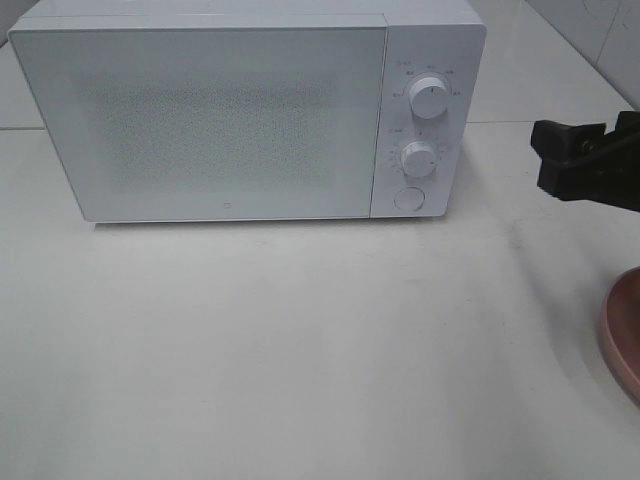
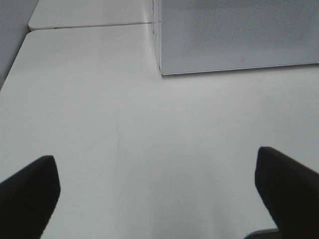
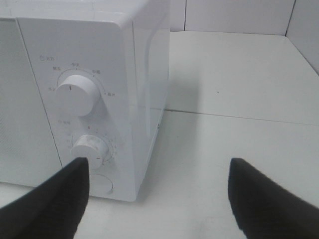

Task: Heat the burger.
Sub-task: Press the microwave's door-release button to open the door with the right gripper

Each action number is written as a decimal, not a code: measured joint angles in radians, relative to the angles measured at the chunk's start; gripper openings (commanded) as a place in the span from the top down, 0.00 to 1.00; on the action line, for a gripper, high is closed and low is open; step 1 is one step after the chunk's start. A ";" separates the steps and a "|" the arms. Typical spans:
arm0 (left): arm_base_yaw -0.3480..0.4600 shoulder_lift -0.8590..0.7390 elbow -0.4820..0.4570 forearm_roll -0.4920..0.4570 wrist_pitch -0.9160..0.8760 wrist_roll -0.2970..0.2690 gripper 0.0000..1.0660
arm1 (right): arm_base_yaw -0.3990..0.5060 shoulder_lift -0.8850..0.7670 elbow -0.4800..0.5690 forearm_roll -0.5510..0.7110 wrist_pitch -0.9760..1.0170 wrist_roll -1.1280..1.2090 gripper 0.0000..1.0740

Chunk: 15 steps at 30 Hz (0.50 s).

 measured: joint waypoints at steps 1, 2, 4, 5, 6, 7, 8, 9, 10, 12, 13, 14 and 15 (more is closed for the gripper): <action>0.000 0.000 0.000 0.000 0.000 0.000 0.06 | 0.041 0.025 0.002 0.054 -0.019 -0.051 0.30; 0.000 0.000 0.000 0.000 0.000 0.000 0.06 | 0.041 0.025 0.002 0.054 -0.019 -0.051 0.30; 0.000 0.000 0.000 0.000 0.000 0.000 0.06 | 0.083 0.057 0.002 0.110 -0.046 -0.081 0.30; 0.000 0.000 0.000 0.000 0.000 0.000 0.06 | 0.101 0.070 0.002 0.138 -0.061 -0.095 0.30; 0.000 0.000 0.000 0.000 0.000 0.000 0.06 | 0.141 0.099 0.002 0.187 -0.099 -0.114 0.30; 0.000 0.000 0.000 0.000 0.000 0.000 0.06 | 0.141 0.099 0.002 0.187 -0.099 -0.114 0.30; 0.000 0.000 0.000 0.000 0.000 0.000 0.06 | 0.187 0.132 0.002 0.244 -0.135 -0.131 0.30; 0.000 0.000 0.000 0.000 0.000 0.000 0.06 | 0.187 0.132 0.002 0.244 -0.135 -0.131 0.30; 0.000 0.000 0.000 0.000 0.000 0.000 0.06 | 0.210 0.149 0.002 0.269 -0.157 -0.139 0.30; 0.000 0.000 0.000 0.000 0.000 0.000 0.06 | 0.252 0.178 0.002 0.330 -0.198 -0.157 0.30; 0.000 0.000 0.000 0.000 0.000 0.000 0.06 | 0.300 0.209 0.001 0.385 -0.238 -0.176 0.30; 0.000 0.000 0.000 0.000 0.000 0.000 0.06 | 0.319 0.221 0.001 0.417 -0.260 -0.184 0.30; 0.000 0.000 0.000 0.000 0.000 0.000 0.06 | 0.319 0.221 0.001 0.417 -0.260 -0.184 0.30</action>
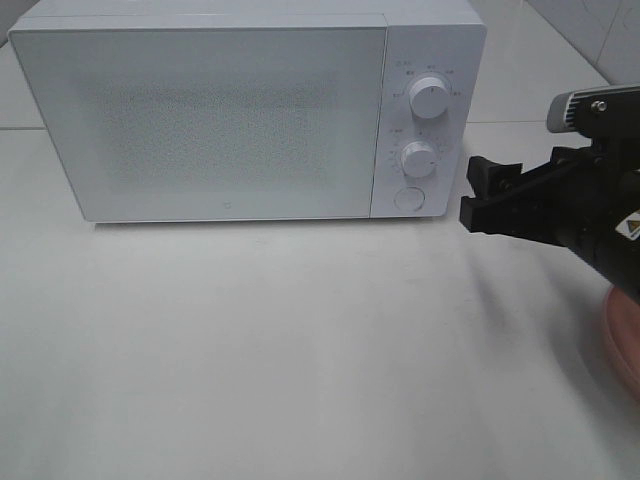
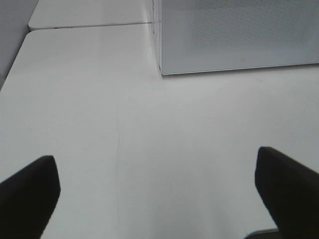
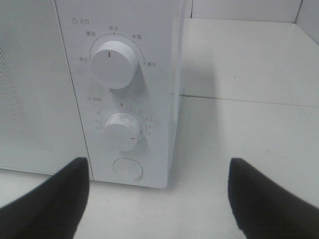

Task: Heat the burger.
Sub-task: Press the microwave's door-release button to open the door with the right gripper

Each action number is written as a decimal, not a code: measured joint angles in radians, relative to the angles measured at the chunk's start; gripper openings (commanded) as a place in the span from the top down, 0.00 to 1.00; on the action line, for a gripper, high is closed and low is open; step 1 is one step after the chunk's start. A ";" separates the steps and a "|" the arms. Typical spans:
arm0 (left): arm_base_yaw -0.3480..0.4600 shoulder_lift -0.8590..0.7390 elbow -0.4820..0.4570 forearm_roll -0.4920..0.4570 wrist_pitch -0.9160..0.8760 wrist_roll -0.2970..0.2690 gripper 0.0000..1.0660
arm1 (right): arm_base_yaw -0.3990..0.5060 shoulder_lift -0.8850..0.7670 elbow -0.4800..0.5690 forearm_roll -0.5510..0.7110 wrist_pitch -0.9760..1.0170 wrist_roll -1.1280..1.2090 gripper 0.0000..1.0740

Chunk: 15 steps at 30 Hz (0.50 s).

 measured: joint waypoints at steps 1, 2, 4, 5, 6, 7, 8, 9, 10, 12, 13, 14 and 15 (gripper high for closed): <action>0.000 0.000 0.000 0.000 0.000 0.000 0.06 | 0.047 0.027 0.000 0.056 -0.038 -0.010 0.30; 0.000 0.000 0.000 0.000 0.000 0.000 0.06 | 0.047 0.027 0.000 0.056 -0.038 -0.010 0.30; 0.000 0.000 0.000 0.000 0.000 0.000 0.06 | 0.104 0.062 -0.001 0.133 -0.083 -0.021 0.30; 0.000 0.000 0.000 0.000 0.000 0.000 0.06 | 0.104 0.062 -0.001 0.133 -0.083 -0.021 0.30; 0.000 0.000 0.000 0.000 0.000 0.000 0.06 | 0.135 0.085 -0.001 0.174 -0.111 -0.022 0.30; 0.000 0.000 0.000 0.000 0.000 0.000 0.06 | 0.135 0.085 -0.001 0.174 -0.111 -0.022 0.30; 0.000 0.000 0.000 0.000 0.000 0.000 0.06 | 0.152 0.098 -0.001 0.191 -0.128 -0.022 0.30; 0.000 0.000 0.000 0.000 0.000 0.000 0.06 | 0.183 0.122 -0.002 0.224 -0.154 -0.022 0.30; 0.000 0.000 0.000 0.000 0.000 0.000 0.06 | 0.183 0.122 -0.002 0.224 -0.154 -0.022 0.30; 0.000 0.000 0.000 0.000 0.000 0.000 0.06 | 0.230 0.152 -0.014 0.273 -0.175 -0.022 0.30; 0.000 0.000 0.000 0.000 0.000 0.000 0.06 | 0.230 0.152 -0.014 0.273 -0.175 -0.022 0.30; 0.000 0.000 0.000 0.000 0.000 0.000 0.06 | 0.253 0.173 -0.023 0.294 -0.187 -0.022 0.30; 0.000 0.000 0.000 0.000 0.000 0.000 0.06 | 0.265 0.185 -0.030 0.304 -0.190 -0.022 0.30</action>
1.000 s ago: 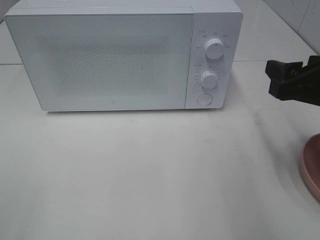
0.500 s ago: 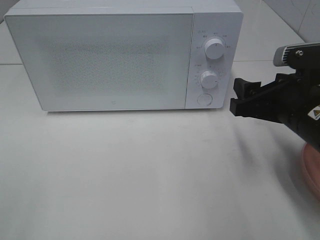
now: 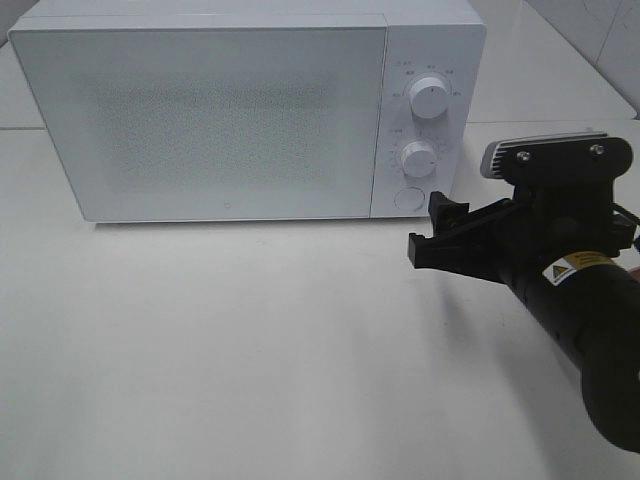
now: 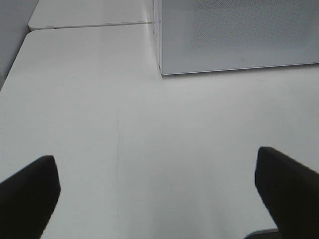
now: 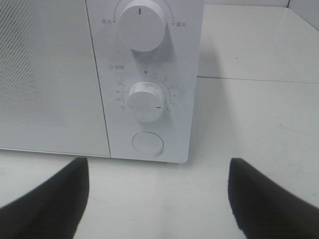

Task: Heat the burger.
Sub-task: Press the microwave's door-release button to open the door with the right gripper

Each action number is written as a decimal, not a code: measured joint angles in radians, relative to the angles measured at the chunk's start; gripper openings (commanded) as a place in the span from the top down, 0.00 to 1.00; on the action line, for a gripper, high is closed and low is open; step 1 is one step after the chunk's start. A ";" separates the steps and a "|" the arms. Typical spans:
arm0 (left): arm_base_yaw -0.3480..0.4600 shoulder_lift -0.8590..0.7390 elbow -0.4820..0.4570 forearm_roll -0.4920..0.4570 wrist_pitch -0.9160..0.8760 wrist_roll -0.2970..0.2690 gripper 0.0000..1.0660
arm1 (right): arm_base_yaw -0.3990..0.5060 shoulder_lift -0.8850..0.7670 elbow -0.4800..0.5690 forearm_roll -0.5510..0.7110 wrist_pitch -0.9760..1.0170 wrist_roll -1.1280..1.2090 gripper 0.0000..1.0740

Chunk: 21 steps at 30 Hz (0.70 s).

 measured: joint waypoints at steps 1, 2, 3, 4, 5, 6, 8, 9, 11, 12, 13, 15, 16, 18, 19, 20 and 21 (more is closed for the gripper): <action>0.000 0.000 0.000 0.000 0.000 0.000 0.06 | 0.000 0.000 0.000 0.000 0.000 0.000 0.30; 0.000 0.000 0.000 0.000 0.000 0.000 0.06 | 0.016 0.021 -0.011 0.007 -0.008 0.000 0.30; 0.000 0.000 0.000 0.000 0.000 0.000 0.06 | 0.016 0.021 -0.011 0.007 -0.008 0.000 0.30; 0.000 0.000 0.000 0.000 0.000 0.000 0.06 | 0.029 0.041 -0.019 0.015 -0.012 0.000 0.30; 0.000 0.000 0.000 0.000 0.000 0.000 0.06 | 0.034 0.050 -0.025 0.019 -0.012 0.000 0.30; 0.000 0.000 0.000 0.000 0.000 0.000 0.06 | 0.034 0.050 -0.025 0.019 -0.012 0.000 0.30; 0.000 0.000 0.000 0.000 0.000 0.000 0.06 | 0.042 0.061 -0.030 0.026 -0.012 0.000 0.30; 0.000 0.000 0.000 0.000 0.000 0.000 0.06 | 0.043 0.066 -0.033 0.028 -0.012 0.004 0.30; 0.000 0.000 0.000 0.000 0.000 0.000 0.06 | 0.043 0.066 -0.033 0.028 -0.012 0.008 0.30; 0.000 0.000 0.000 0.000 0.000 0.000 0.06 | 0.043 0.066 -0.033 0.031 -0.012 0.027 0.30; 0.000 0.000 0.000 0.000 0.000 0.000 0.06 | 0.043 0.066 -0.033 0.031 -0.012 0.036 0.30; 0.000 0.000 0.000 0.000 0.000 0.000 0.06 | 0.043 0.066 -0.033 0.033 -0.012 0.079 0.32; 0.000 0.000 0.000 0.000 0.000 0.000 0.06 | 0.043 0.066 -0.033 0.033 -0.012 0.079 0.32; 0.000 0.000 0.000 0.000 0.000 0.000 0.06 | 0.043 0.066 -0.033 0.036 -0.012 0.171 0.36; 0.000 0.000 0.000 0.000 0.000 0.000 0.06 | 0.043 0.066 -0.033 0.036 -0.012 0.171 0.36; 0.000 0.000 0.000 0.000 0.000 0.000 0.06 | 0.043 0.066 -0.033 0.041 -0.012 0.260 0.40; 0.000 0.000 0.000 0.000 0.000 0.000 0.06 | 0.043 0.066 -0.033 0.042 -0.012 0.300 0.42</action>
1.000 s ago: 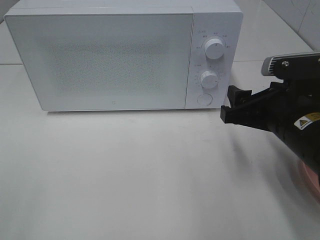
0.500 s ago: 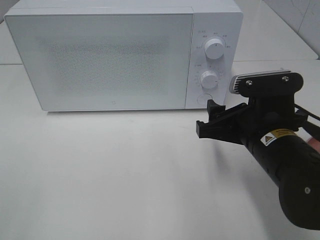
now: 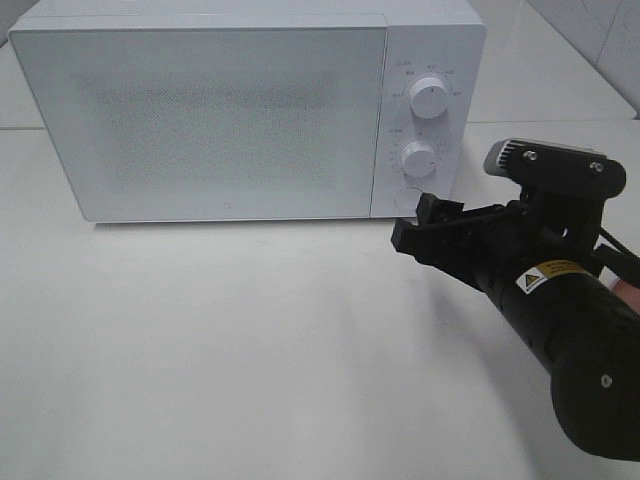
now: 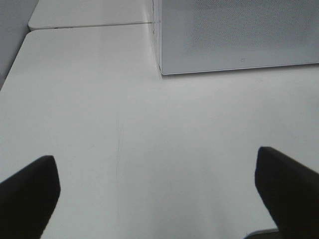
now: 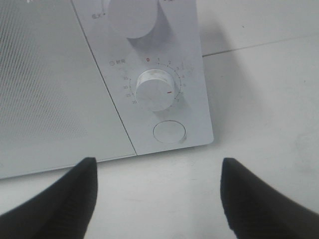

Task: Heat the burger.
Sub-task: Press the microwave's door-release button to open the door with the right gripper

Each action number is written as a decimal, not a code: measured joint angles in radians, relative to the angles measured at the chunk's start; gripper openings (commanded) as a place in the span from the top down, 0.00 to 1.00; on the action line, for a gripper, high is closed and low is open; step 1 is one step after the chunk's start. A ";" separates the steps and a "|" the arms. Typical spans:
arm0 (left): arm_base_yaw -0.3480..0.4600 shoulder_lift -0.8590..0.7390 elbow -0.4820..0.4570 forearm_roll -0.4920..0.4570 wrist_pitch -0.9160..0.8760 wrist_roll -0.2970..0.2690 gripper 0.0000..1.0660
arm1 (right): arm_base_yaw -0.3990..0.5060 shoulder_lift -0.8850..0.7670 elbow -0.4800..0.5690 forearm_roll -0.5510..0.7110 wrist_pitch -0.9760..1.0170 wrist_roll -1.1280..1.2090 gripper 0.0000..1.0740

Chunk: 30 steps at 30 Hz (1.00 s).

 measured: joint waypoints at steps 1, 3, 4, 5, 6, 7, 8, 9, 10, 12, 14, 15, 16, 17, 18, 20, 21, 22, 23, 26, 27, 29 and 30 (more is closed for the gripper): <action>0.000 0.000 0.000 0.000 0.000 0.000 0.06 | 0.000 0.000 0.000 0.000 0.000 0.000 0.42; 0.000 0.000 0.000 0.000 0.000 0.000 0.06 | 0.000 0.000 0.000 0.000 0.000 0.214 0.52; 0.000 0.000 0.000 0.000 0.000 0.000 0.06 | 0.000 0.000 0.000 0.000 0.000 0.214 0.52; 0.000 0.000 0.000 0.000 0.000 0.000 0.06 | 0.000 0.000 0.000 0.000 0.000 0.276 0.55; 0.000 0.000 0.000 0.000 0.000 0.000 0.06 | 0.000 0.000 0.000 0.000 0.000 0.276 0.55; 0.000 0.000 0.000 0.000 0.000 0.000 0.06 | 0.000 0.000 0.000 0.000 0.000 0.390 0.61; 0.000 0.000 0.000 0.000 0.000 0.000 0.06 | 0.000 0.000 0.000 0.000 0.000 0.511 0.68; 0.000 0.000 0.000 0.000 0.000 0.000 0.06 | 0.000 0.000 0.000 0.000 0.000 0.511 0.68; 0.000 0.000 0.000 0.000 0.000 0.000 0.06 | 0.000 0.000 0.000 0.000 0.000 0.554 0.71; 0.000 0.000 0.000 0.000 0.000 0.000 0.06 | 0.000 0.000 0.000 0.000 0.000 0.649 0.78; 0.000 0.000 0.000 0.000 0.000 0.000 0.06 | 0.000 0.000 0.000 0.000 0.000 0.692 0.81; 0.000 0.000 0.000 0.000 0.000 0.000 0.06 | 0.000 0.000 0.000 0.000 0.000 0.770 0.86; 0.000 0.000 0.000 0.000 0.000 0.000 0.06 | 0.000 0.000 0.000 0.001 0.000 0.846 0.91; 0.000 0.000 0.000 0.000 0.000 0.000 0.06 | 0.000 0.000 0.000 0.001 0.000 0.846 0.91; 0.000 0.000 0.000 0.000 0.000 0.000 0.06 | 0.000 0.000 0.000 0.001 0.000 0.887 0.93; 0.000 0.000 0.000 0.000 0.000 0.000 0.06 | 0.000 0.000 0.000 0.002 0.000 0.965 0.99; 0.000 0.000 0.000 0.000 0.000 0.000 0.06 | 0.000 0.000 0.000 0.002 0.000 1.003 1.00; 0.000 0.000 0.000 0.000 0.000 0.000 0.06 | 0.000 0.000 0.000 0.002 0.000 1.003 1.00; 0.000 0.000 0.000 0.000 0.000 0.000 0.06 | 0.000 0.000 0.000 0.003 0.001 1.072 1.00; 0.000 0.000 0.000 0.000 0.000 0.000 0.06 | 0.000 0.000 -0.001 0.003 0.024 1.186 1.00; 0.000 0.000 0.000 0.000 0.000 0.000 0.06 | 0.000 0.000 -0.001 0.003 0.042 1.238 1.00; 0.000 0.000 0.000 0.000 0.000 0.000 0.06 | 0.000 0.000 -0.001 0.003 0.046 1.256 1.00; 0.000 0.000 0.000 0.000 0.000 0.000 0.06 | 0.000 0.000 -0.001 0.003 0.046 1.256 1.00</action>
